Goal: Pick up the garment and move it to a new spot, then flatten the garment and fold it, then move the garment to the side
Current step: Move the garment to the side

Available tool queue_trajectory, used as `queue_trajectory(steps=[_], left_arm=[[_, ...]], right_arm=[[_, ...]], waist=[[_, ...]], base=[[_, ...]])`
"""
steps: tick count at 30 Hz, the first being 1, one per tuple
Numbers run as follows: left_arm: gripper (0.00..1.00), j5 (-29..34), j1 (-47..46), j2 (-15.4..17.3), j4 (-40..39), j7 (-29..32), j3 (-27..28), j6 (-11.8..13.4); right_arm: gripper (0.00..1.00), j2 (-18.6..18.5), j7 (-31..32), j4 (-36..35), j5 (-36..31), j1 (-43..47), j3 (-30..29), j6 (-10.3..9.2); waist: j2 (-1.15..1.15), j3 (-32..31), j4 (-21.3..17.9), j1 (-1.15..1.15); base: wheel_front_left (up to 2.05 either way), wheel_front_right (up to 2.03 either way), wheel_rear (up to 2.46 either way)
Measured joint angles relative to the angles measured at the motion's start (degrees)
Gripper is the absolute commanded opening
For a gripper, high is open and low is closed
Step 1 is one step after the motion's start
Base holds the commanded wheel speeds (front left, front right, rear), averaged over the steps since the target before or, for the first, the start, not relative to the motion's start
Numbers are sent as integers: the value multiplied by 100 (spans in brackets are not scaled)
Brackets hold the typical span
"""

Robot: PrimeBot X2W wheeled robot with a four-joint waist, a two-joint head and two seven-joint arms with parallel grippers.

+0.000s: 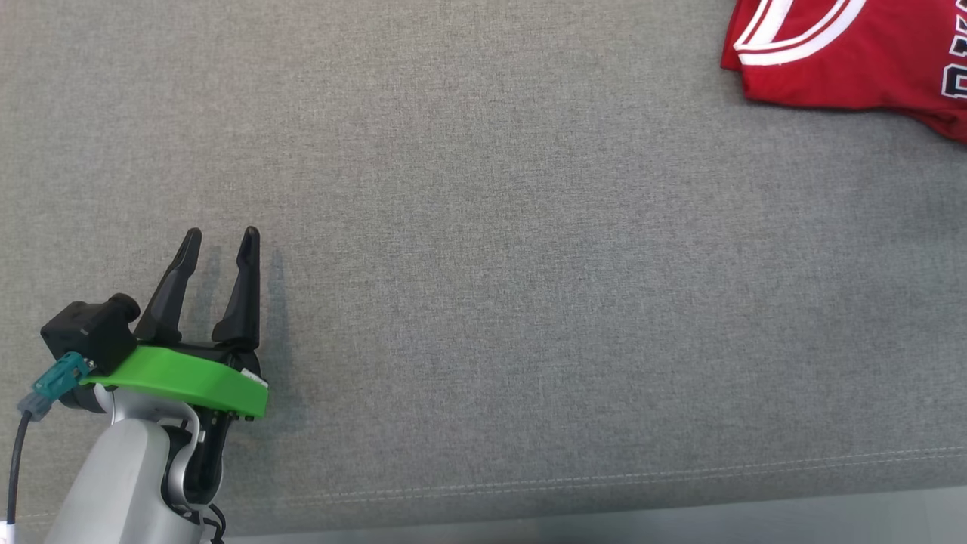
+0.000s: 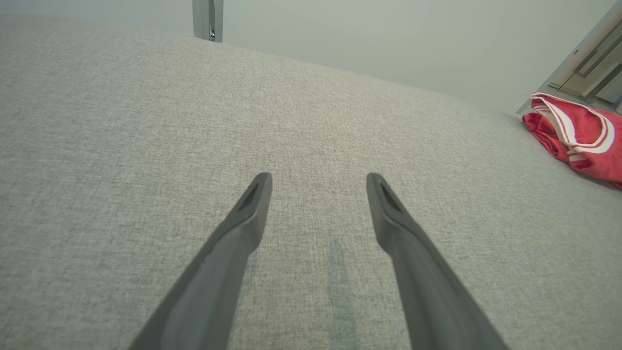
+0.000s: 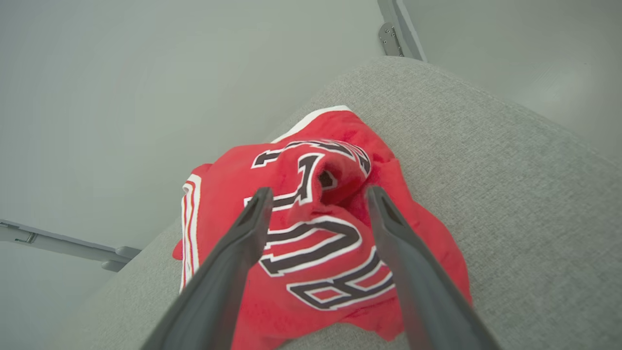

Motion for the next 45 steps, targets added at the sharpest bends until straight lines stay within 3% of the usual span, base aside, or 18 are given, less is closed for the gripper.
queue_trajectory(steps=[7,12,19,32,37,38,39,42,43,45], left_arm=[[100,0,0,47,-35,0,-55,0],[100,0,-1,74,-46,0,-70,0],[100,-2,-1,96,-57,0,-48,0],[100,-142,-5,96,-79,0,-67,0],[100,-142,-10,99,-90,0,-70,0],[100,-142,-10,99,-89,0,-52,0],[100,-142,-11,101,-88,0,-42,0],[100,-142,-11,101,-86,0,-41,0],[100,-142,-12,101,-85,0,-40,0],[100,-142,-13,99,-86,0,-40,0]], right_arm=[[100,55,-56,67,559,-238,-528,-22],[100,155,41,261,904,-353,-781,-212],[100,153,105,393,890,-528,-765,-453],[100,52,46,453,889,-693,-904,-514],[100,25,-2,526,927,-772,-959,-659],[84,32,7,559,927,-772,-948,-666],[58,44,32,593,927,-772,-943,-706],[39,74,122,658,922,-773,-895,-758],[16,73,102,657,912,-773,-880,-756],[0,66,-10,622,856,-784,-844,-724]], waist=[[0,143,44,0],[0,238,113,0],[0,328,197,0],[0,390,296,0],[0,447,365,0],[0,456,377,0],[0,464,386,0],[0,475,403,0],[0,478,407,0],[0,479,412,0]], base=[[0,0,0],[0,0,0],[0,0,0],[0,0,0],[0,0,0],[0,0,0],[0,0,0],[0,0,0],[0,0,0],[0,0,0]])
